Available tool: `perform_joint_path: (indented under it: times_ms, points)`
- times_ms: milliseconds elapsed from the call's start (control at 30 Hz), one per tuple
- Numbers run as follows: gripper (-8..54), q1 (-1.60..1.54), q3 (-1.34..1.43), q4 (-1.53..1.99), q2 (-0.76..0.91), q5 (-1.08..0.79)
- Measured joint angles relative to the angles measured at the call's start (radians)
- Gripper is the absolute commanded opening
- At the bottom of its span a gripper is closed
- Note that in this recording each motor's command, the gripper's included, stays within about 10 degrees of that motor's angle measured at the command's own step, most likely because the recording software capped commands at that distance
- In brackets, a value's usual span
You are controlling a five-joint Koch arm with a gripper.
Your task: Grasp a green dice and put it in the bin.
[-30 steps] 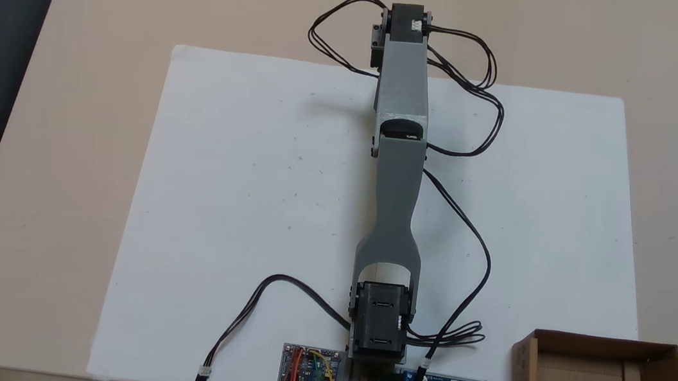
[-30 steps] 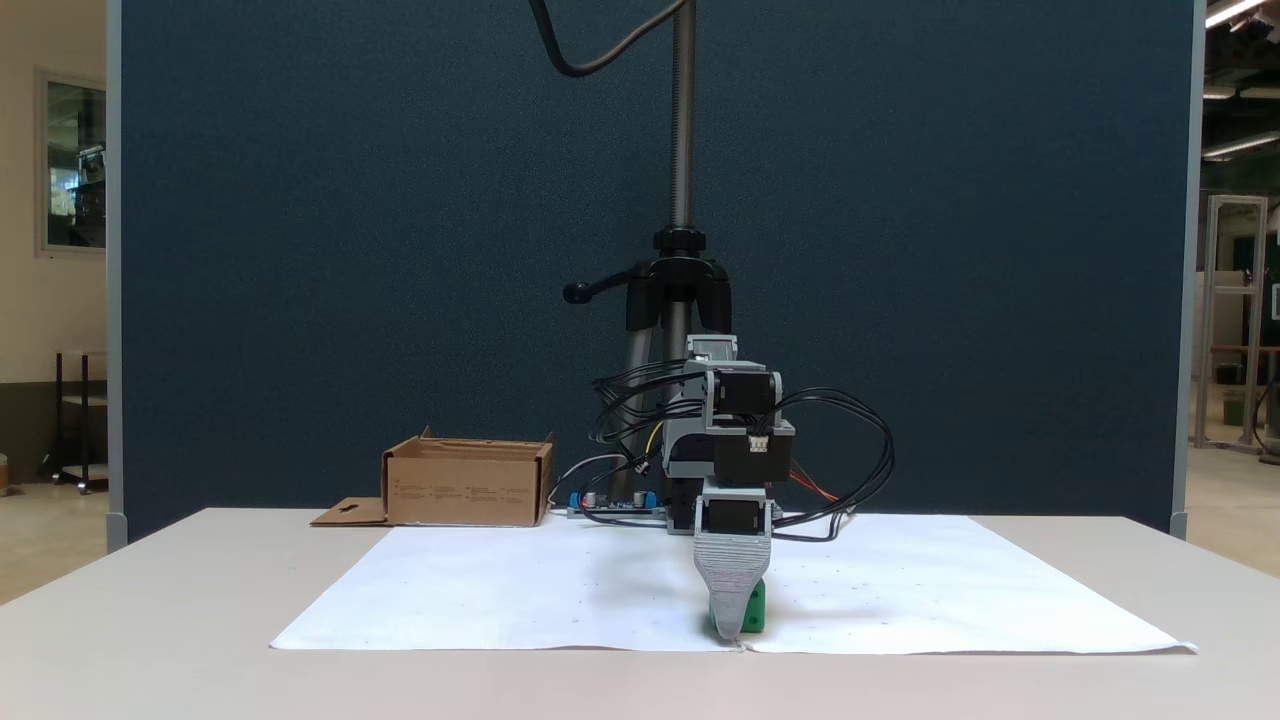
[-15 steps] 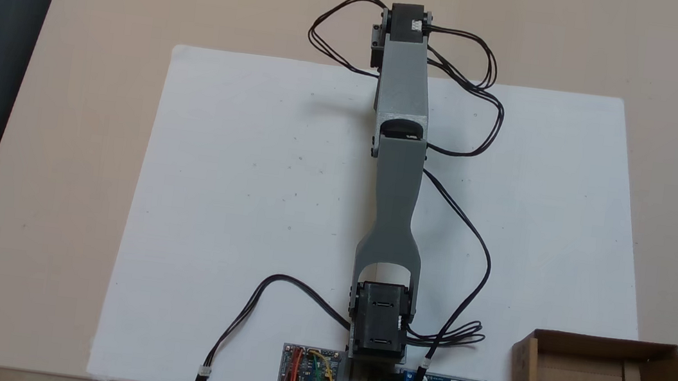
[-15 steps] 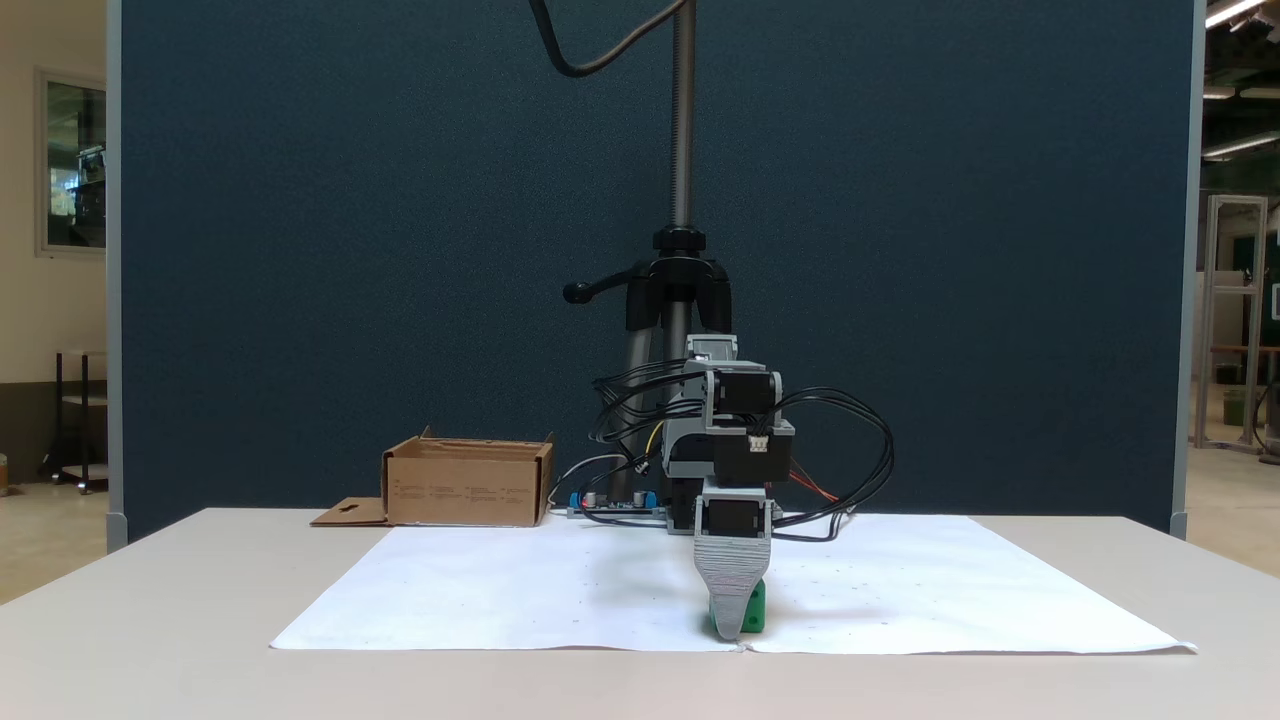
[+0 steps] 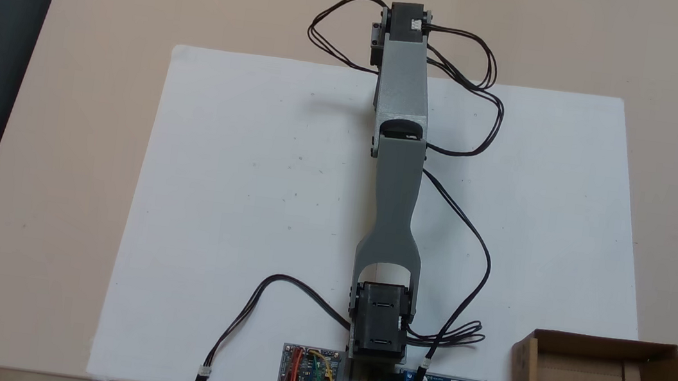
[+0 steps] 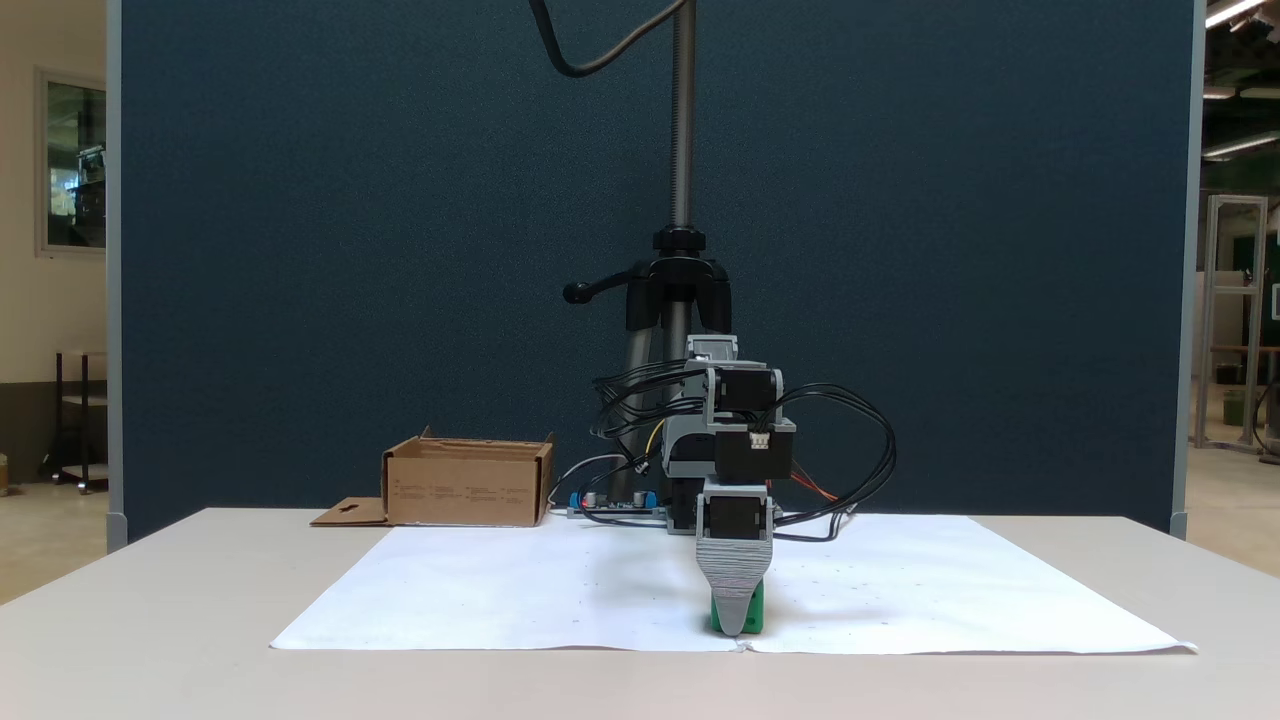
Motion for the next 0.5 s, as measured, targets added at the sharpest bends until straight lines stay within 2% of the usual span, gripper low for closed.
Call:
perform_joint_path:
  times_ms: [500]
  points:
    - [12.0, 0.014, 0.002, 0.005, 0.005, 0.0]
